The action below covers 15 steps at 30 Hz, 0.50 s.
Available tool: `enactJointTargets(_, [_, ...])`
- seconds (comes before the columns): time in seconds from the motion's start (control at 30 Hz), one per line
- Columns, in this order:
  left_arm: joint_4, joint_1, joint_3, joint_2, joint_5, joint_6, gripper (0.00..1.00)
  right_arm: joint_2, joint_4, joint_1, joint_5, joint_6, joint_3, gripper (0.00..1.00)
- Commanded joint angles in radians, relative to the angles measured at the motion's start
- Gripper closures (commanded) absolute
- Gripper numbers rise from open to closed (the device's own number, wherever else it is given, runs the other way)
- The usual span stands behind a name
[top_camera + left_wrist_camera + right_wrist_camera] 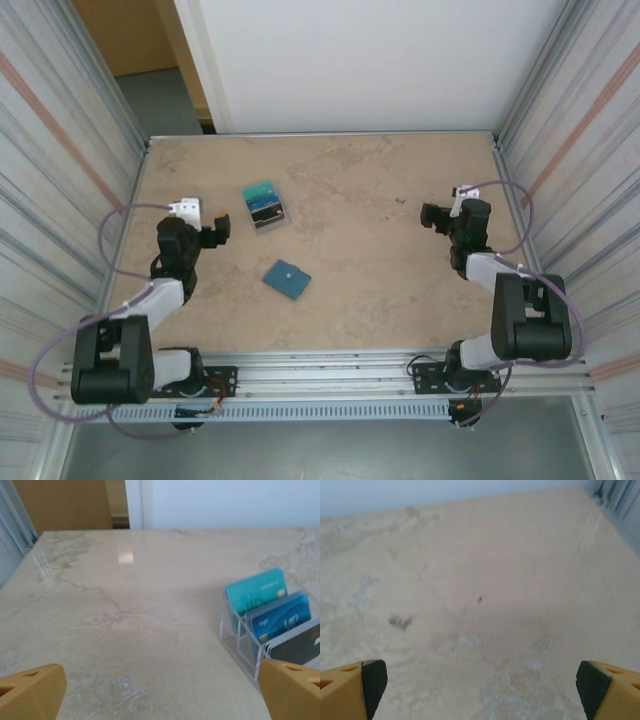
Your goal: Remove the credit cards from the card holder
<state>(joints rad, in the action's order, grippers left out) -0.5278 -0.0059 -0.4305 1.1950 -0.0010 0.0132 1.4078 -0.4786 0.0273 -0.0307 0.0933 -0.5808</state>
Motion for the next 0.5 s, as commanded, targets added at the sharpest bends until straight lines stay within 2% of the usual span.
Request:
enactJointTargets(0.0, [0.136,0.002,-0.026,-0.095,-0.019,0.133,0.01,-0.086,0.144,-0.022,-0.043,-0.01,-0.028,0.01])
enactJointTargets(0.13, [0.302,-0.001,-0.056,-0.174,-0.039,0.311,0.01,-0.172,0.274,-0.039,-0.062,0.04,-0.057,0.01])
enactJointTargets(0.23, [0.365,-0.051,-0.042,-0.242,-0.045,0.39,0.01,-0.234,0.381,-0.074,-0.077,0.074,-0.073,0.01])
enactJointTargets(0.3, [0.432,-0.128,-0.043,-0.287,-0.103,0.424,0.01,-0.269,0.455,-0.11,-0.093,0.086,-0.086,0.01])
enactJointTargets(0.47, [0.638,-0.392,-0.057,-0.376,-0.289,0.526,0.01,-0.305,0.674,-0.22,-0.103,0.147,-0.165,0.01])
